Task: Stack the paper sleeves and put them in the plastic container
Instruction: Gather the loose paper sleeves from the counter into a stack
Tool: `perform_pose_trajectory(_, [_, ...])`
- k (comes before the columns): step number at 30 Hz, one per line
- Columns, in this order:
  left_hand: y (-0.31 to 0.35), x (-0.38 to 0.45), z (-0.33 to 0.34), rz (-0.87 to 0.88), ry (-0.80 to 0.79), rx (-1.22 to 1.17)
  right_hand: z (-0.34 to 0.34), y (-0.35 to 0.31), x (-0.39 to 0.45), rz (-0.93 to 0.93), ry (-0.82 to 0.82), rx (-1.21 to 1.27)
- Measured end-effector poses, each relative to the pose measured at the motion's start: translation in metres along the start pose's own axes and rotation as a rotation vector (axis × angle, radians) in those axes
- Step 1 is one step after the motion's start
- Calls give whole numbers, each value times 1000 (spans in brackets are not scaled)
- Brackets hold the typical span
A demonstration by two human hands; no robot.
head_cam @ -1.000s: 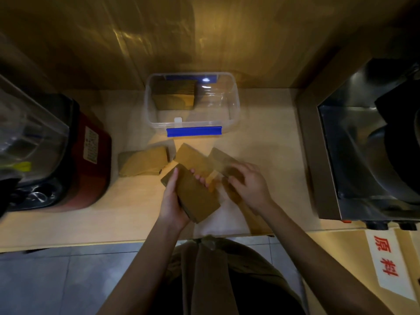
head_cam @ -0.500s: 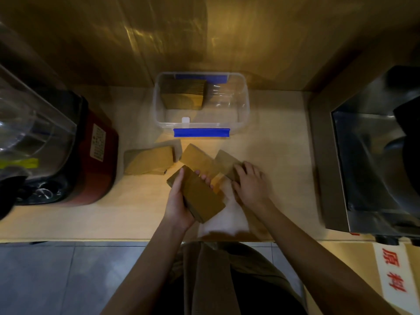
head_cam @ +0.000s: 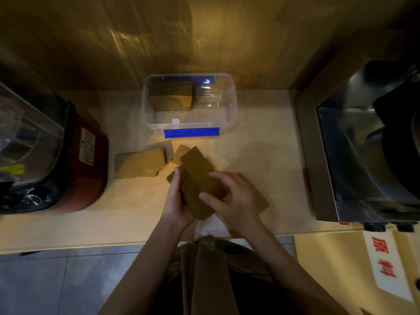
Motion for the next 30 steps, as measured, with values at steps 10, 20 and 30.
perform_pose_trajectory(10, [-7, 3, 8, -5, -201, -52, 17, 12, -14, -89, 120, -220])
perform_pose_trajectory(20, [-17, 7, 5, -39, -187, -73, 13, 27, -24, -62, 36, -245])
perform_pose_trajectory(30, [-16, 6, -6, -47, -28, -95, -3, 120, -11, 268, 39, -478])
Point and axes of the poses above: each hand's wrist, its own x-axis towards the middle knuckle, its own z-axis out of the palm, y = z × x, the point moved 2 cm from there along x, towards the middle knuckle, and after that the axes turned 9 degrees about -y, right-handed, at the moved point
